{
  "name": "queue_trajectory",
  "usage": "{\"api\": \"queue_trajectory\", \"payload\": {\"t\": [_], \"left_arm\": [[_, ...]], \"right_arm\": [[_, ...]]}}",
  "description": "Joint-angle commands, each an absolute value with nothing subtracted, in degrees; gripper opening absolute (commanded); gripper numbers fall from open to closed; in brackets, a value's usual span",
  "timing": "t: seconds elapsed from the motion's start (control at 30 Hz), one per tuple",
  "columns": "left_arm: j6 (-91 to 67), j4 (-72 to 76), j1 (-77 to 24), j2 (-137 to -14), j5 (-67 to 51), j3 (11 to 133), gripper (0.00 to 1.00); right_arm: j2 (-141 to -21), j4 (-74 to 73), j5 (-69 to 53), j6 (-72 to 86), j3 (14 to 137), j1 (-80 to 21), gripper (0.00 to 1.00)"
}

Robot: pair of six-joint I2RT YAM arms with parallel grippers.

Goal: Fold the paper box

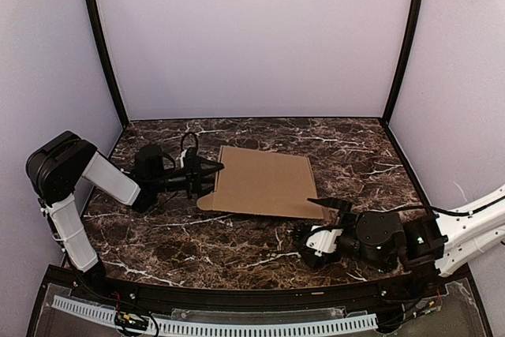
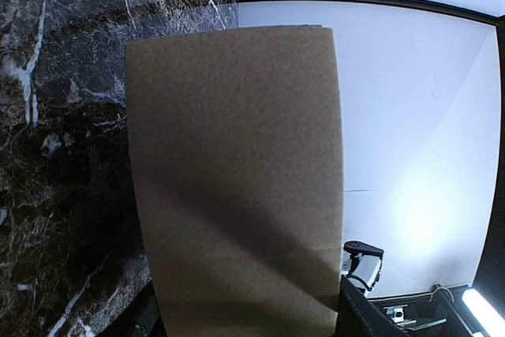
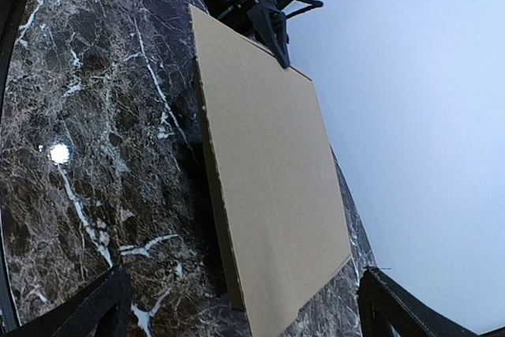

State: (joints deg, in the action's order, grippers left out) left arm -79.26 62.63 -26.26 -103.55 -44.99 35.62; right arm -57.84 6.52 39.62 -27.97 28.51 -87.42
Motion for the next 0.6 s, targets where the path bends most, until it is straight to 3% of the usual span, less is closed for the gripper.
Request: {"api": "queue_trajectory", "payload": {"t": [0.0,0.27,0.57], "left_arm": [[-86.3,69.5,-23.6,-100.6,-48.5,32.4,0.01],[-95.3,77.9,-20.2,-97.2,-54.6,27.0,0.01],[-100.0,79.2,-19.6,-87.8,-60.6,24.4,0.01]], "right_arm": [[-50.7,-2.9,41.9,-33.8,29.3,-88.1,0.99],[-40.1,-7.9,35.8,-45.8,29.5,-87.5,0.99],[-42.6,-6.6,34.7,-50.6,29.6,-86.2,0.99]]}}
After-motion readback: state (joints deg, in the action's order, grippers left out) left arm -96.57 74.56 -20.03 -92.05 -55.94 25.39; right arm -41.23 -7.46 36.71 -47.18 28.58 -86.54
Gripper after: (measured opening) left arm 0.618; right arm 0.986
